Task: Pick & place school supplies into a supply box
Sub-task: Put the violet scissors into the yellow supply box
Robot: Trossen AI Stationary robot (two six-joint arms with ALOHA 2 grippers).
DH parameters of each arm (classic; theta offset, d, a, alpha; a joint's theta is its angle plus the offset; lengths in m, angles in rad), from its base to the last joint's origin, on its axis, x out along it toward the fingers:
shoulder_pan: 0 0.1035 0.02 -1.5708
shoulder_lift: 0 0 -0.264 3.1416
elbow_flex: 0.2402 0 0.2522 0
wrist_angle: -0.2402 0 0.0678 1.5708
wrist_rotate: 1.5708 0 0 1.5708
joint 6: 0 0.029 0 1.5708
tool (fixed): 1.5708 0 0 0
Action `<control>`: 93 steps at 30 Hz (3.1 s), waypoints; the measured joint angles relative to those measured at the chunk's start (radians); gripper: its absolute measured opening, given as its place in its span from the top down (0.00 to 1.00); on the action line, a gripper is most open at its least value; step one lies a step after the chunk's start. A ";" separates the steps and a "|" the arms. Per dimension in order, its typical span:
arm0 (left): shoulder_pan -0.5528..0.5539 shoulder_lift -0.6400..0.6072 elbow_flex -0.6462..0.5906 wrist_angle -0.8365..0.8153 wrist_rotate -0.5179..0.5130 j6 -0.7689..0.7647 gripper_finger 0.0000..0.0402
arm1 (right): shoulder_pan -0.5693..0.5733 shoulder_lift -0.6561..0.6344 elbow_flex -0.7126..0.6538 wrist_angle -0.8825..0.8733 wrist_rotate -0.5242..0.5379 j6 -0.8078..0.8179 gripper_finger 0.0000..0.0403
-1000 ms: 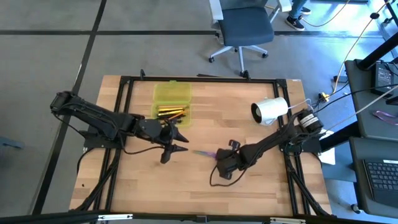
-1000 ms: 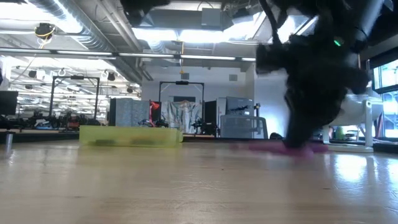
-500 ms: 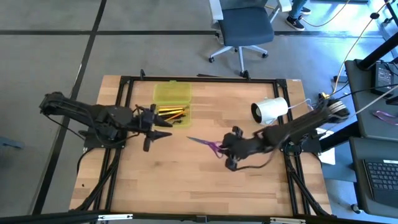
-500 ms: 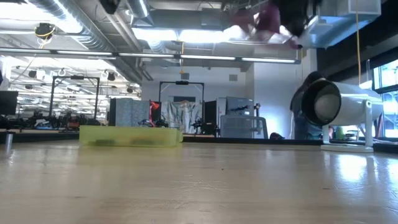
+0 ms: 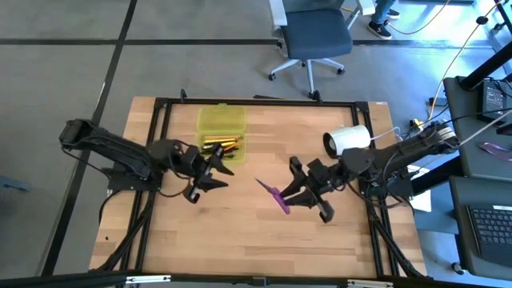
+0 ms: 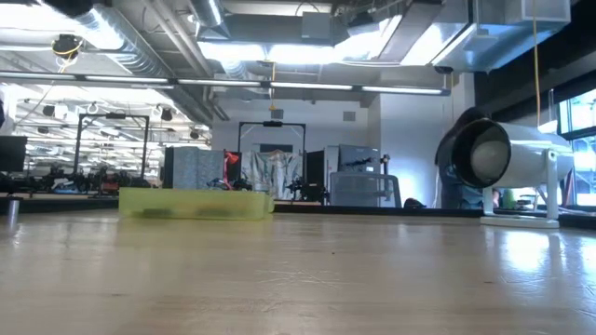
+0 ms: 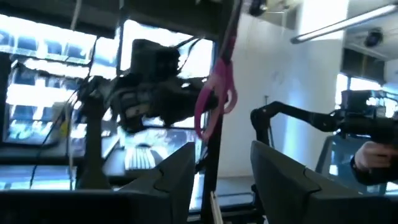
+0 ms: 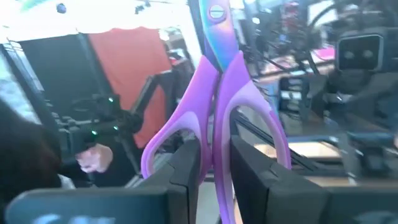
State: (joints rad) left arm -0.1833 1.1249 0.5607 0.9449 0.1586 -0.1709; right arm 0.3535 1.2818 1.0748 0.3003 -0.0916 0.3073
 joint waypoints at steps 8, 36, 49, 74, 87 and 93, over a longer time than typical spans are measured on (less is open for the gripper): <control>0.030 0.210 0.191 -0.005 0.068 -0.041 0.64 | -0.028 0.081 0.000 0.184 -0.171 0.034 0.80; 0.045 0.432 0.473 -0.002 0.305 -0.064 0.64 | -0.072 0.132 0.000 0.332 -0.245 0.031 0.80; 0.043 0.432 0.498 -0.028 0.334 -0.051 0.64 | -0.107 0.139 0.001 0.318 -0.247 0.059 0.80; 0.059 0.432 0.498 -0.029 0.350 -0.051 0.94 | -0.113 0.139 0.001 0.310 -0.245 0.056 0.77; 0.059 0.431 0.498 -0.030 0.397 -0.054 0.94 | -0.114 0.126 0.001 0.279 -0.252 0.027 0.45; 0.072 0.428 0.498 -0.029 0.460 -0.078 0.94 | -0.156 0.051 0.001 0.062 -0.186 -0.021 0.41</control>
State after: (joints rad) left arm -0.1113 1.5528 1.0584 0.9161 0.6186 -0.2491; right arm 0.1973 1.3331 1.0756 0.3621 -0.2781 0.2863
